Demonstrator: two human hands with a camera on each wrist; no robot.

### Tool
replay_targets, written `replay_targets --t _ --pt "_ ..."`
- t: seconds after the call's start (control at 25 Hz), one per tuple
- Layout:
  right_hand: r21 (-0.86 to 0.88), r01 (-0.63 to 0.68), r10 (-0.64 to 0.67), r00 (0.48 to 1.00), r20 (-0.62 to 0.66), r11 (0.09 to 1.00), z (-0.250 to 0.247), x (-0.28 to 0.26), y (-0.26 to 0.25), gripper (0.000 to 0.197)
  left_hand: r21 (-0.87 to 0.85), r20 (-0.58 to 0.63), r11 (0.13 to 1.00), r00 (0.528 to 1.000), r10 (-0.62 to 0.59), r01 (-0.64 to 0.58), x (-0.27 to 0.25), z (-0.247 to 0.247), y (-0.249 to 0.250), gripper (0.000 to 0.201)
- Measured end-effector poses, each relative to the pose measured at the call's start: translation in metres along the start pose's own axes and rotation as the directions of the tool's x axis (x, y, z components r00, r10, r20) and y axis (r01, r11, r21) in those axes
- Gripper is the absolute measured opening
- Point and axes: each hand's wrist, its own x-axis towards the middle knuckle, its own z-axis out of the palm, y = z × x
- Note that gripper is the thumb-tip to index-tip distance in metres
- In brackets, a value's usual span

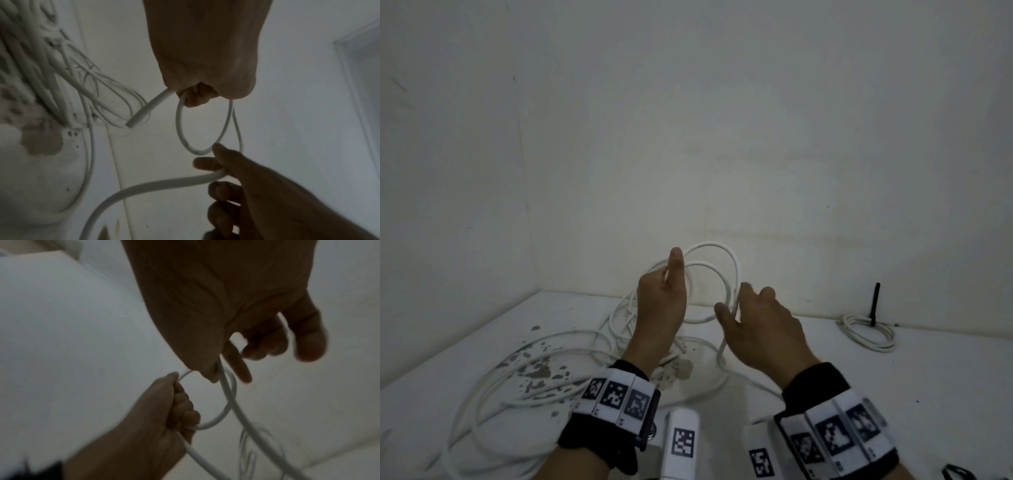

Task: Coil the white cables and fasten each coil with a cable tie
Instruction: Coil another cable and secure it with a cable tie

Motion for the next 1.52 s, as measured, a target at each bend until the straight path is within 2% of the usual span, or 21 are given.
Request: replay_targets --t 0.04,0.12,0.24,0.32,0.36,0.44,0.48,0.56,0.68,0.84,0.92,1.0,1.04,1.08,1.16,1.2,1.28,1.36,1.4,1.44,1.52 --pt "0.136 -0.013 0.008 0.999 0.037 0.991 -0.003 0.004 0.005 0.032 -0.068 0.023 0.994 0.996 -0.089 0.090 0.002 -0.001 0.000 0.054" --pt "0.490 -0.116 0.075 0.992 0.103 0.864 -0.010 0.010 0.017 0.029 -0.235 0.132 0.934 0.961 -0.243 0.269 0.003 -0.003 0.003 0.053" --pt "0.750 -0.172 0.252 0.968 0.007 0.638 -0.013 0.016 0.031 0.034 -0.350 0.310 0.836 0.895 -0.321 0.421 0.001 -0.007 0.010 0.054" --pt "0.829 -0.149 0.321 0.946 -0.039 0.539 -0.012 0.018 0.032 0.038 -0.364 0.366 0.811 0.871 -0.328 0.458 0.000 -0.006 0.012 0.055" --pt "0.868 -0.160 0.312 0.950 0.006 0.470 -0.012 0.017 0.029 0.041 -0.355 0.361 0.820 0.875 -0.322 0.448 -0.001 -0.003 0.012 0.054" --pt "0.907 -0.252 0.228 0.957 0.181 0.337 -0.011 0.014 0.018 0.048 -0.256 0.276 0.908 0.925 -0.261 0.333 -0.005 0.005 0.007 0.054" --pt "0.900 -0.291 0.182 0.953 0.243 0.325 -0.011 0.013 0.013 0.050 -0.157 0.211 0.960 0.958 -0.196 0.231 -0.008 0.008 0.004 0.058" --pt "0.862 -0.290 0.118 0.957 0.265 0.415 -0.010 0.010 0.005 0.039 0.005 0.097 1.000 0.995 -0.023 0.023 -0.013 0.013 -0.001 0.065" --pt "0.820 -0.270 0.133 0.963 0.235 0.505 -0.008 0.006 -0.002 0.017 0.085 -0.015 0.980 0.984 0.179 -0.177 -0.016 0.012 -0.002 0.062" --pt "0.809 -0.315 0.160 0.949 0.272 0.496 -0.004 0.005 -0.007 0.017 0.109 -0.002 0.956 0.962 0.274 -0.272 -0.015 0.012 -0.012 0.068" --pt "0.789 -0.314 0.141 0.949 0.282 0.528 -0.001 0.003 -0.008 0.017 0.123 -0.005 0.943 0.950 0.313 -0.310 -0.013 0.010 -0.014 0.070" --pt "0.760 -0.224 0.107 0.974 0.201 0.610 0.003 0.000 -0.008 0.022 0.149 -0.015 0.923 0.932 0.362 -0.356 -0.008 0.006 -0.014 0.064" --pt "0.707 -0.148 0.085 0.989 0.123 0.692 0.005 -0.002 -0.006 0.019 0.180 -0.020 0.911 0.924 0.381 -0.372 -0.005 0.002 -0.015 0.061" --pt "0.624 -0.067 0.057 0.998 0.035 0.779 0.006 -0.004 -0.001 0.017 0.215 -0.032 0.905 0.924 0.382 -0.367 -0.001 -0.004 -0.016 0.060" --pt "0.468 -0.056 0.066 0.998 -0.005 0.882 -0.002 0.000 0.012 0.031 0.256 -0.084 0.922 0.943 0.322 -0.292 0.011 -0.020 -0.022 0.060" --pt "0.516 -0.097 0.107 0.994 0.011 0.851 -0.011 0.004 0.018 0.027 0.256 -0.099 0.935 0.956 0.277 -0.245 0.016 -0.027 -0.026 0.061" --pt "0.766 -0.145 0.215 0.977 0.009 0.626 -0.037 0.014 0.038 0.010 0.269 -0.081 0.949 0.978 0.193 -0.165 0.023 -0.040 -0.031 0.062" --pt "0.902 -0.034 0.392 0.907 -0.152 0.430 -0.069 0.019 0.067 0.016 0.215 -0.124 0.977 0.992 0.025 0.002 0.032 -0.053 -0.035 0.061" --pt "0.919 0.022 0.464 0.858 -0.219 0.394 -0.084 0.019 0.082 0.020 0.140 -0.153 0.984 0.984 -0.089 0.110 0.036 -0.062 -0.034 0.059" --pt "0.924 0.032 0.494 0.838 -0.232 0.380 -0.094 0.018 0.092 0.022 0.065 -0.155 0.982 0.974 -0.166 0.178 0.041 -0.069 -0.032 0.057" --pt "0.902 -0.075 0.428 0.894 -0.128 0.426 -0.097 0.018 0.085 0.021 0.019 -0.164 0.981 0.969 -0.186 0.191 0.046 -0.076 -0.023 0.055"
